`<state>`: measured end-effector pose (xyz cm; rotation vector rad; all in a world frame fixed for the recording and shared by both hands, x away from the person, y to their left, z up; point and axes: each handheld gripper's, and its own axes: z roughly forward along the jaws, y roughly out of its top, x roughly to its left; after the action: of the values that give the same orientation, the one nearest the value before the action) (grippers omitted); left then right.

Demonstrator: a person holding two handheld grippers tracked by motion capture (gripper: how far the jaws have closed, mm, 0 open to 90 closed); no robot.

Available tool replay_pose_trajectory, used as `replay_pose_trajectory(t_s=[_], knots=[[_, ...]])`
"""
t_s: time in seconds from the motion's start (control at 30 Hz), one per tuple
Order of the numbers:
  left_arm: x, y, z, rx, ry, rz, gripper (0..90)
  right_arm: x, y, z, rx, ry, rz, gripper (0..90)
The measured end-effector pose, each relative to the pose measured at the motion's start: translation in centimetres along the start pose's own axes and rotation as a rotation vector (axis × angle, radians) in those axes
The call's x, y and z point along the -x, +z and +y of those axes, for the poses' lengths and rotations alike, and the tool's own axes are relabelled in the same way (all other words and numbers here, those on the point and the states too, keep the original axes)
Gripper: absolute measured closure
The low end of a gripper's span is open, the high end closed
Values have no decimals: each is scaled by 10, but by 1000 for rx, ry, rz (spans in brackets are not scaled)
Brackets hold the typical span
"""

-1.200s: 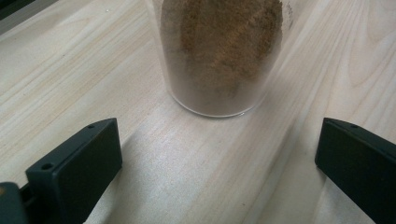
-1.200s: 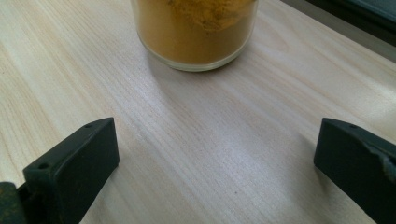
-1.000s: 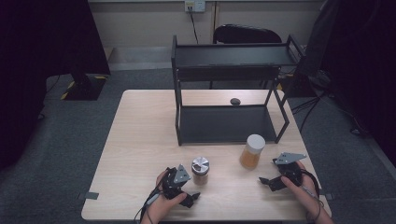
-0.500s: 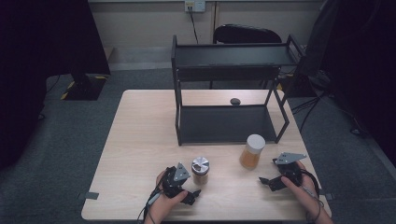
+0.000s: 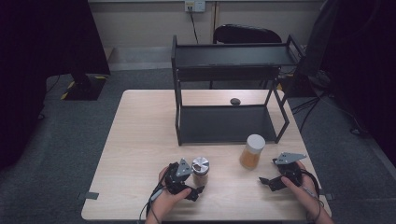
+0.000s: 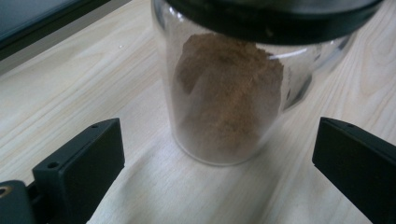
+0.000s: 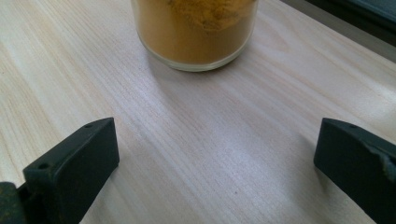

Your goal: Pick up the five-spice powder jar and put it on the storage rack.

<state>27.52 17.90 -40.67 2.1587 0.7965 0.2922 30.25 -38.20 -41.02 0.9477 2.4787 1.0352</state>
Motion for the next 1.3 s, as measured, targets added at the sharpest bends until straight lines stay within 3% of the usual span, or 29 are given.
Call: replay_pose_trajectory(t_s=[0.4,0.57,1.13,1.3], knots=[[-3,6,-1,37,-34,-19,20,0,0,0,0,0,0,0],[-6,9,-3,50,-83,-32,20,0,0,0,0,0,0,0],[-6,15,-4,70,-100,-36,60,0,0,0,0,1,0,0],[-6,16,-4,70,-83,-39,107,0,0,0,0,1,0,0]])
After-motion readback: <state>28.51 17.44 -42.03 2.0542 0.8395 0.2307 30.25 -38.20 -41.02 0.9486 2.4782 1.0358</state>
